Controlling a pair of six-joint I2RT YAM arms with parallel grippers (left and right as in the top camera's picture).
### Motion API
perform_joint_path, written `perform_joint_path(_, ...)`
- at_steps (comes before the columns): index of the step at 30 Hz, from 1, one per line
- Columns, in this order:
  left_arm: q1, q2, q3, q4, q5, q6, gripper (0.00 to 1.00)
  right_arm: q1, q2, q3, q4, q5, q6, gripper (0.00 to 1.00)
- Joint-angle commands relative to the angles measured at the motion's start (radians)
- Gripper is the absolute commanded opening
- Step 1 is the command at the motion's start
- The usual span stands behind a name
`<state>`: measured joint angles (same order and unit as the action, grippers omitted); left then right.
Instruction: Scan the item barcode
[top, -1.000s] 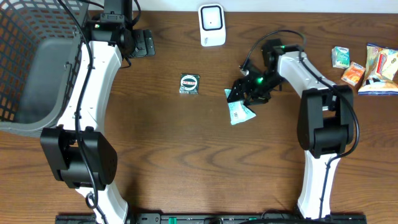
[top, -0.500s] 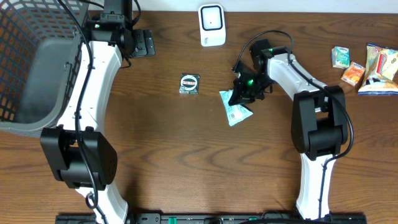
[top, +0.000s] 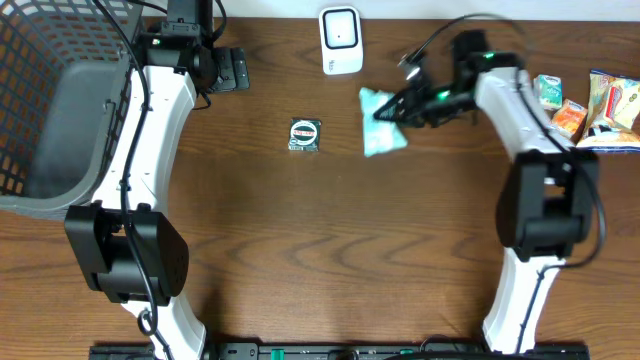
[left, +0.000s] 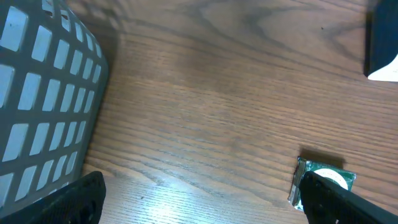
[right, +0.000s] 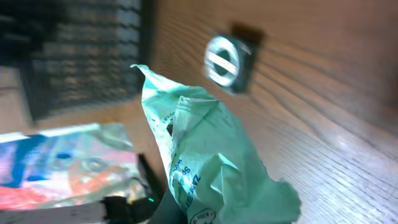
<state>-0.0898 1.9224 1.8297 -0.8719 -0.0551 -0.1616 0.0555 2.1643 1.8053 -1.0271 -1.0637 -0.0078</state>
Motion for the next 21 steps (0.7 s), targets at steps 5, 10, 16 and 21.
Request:
perform_joint_path(5,0.000,-0.021,0.012,-0.003,-0.009,-0.016,0.98,-0.052,-0.164,0.031,-0.002,-0.132,0.016,0.01)
perform_joint_path(10,0.000,-0.021,0.012,-0.003,-0.009,-0.016,0.98,-0.037,-0.212,0.031,-0.005,-0.132,0.063,0.01)
perform_joint_path(16,0.000,-0.021,0.012,-0.003,-0.010,-0.016,0.98,-0.008,-0.223,0.031,-0.006,-0.077,0.105,0.01)
perform_joint_path(21,0.000,-0.021,0.012,-0.003,-0.009,-0.016,0.98,0.024,-0.223,0.031,0.005,-0.002,0.134,0.01)
